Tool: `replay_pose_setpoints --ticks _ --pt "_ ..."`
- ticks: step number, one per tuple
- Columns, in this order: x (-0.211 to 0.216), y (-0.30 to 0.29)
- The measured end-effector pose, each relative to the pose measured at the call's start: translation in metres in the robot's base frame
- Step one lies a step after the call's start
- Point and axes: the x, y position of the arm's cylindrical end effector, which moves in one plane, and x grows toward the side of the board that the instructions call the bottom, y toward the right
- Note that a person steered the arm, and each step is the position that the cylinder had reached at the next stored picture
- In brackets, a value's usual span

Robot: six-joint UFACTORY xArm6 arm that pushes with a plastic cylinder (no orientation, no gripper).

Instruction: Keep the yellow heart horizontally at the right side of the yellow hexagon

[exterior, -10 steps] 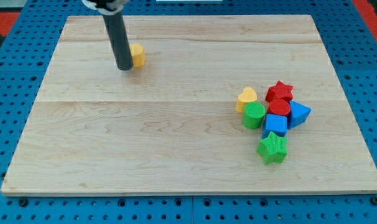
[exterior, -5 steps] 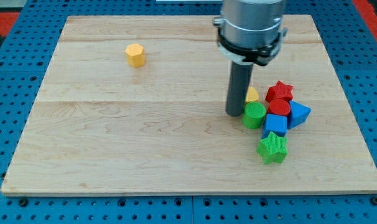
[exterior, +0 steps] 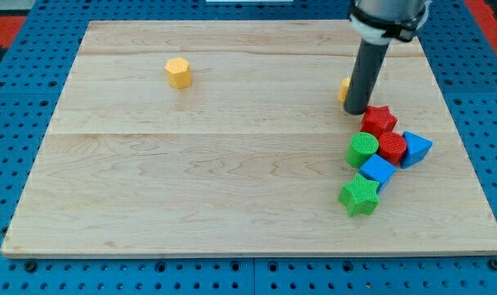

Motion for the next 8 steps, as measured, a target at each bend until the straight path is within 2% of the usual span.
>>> replay_pose_setpoints --ticks 2,3,4,5,7,8 --pt "-0.039 0.054" --pt "-0.059 -0.007" --pt "-0.059 -0.080" --pt "-0.055 -0.036" --pt "-0.027 -0.063" --pt "-0.026 -0.088"
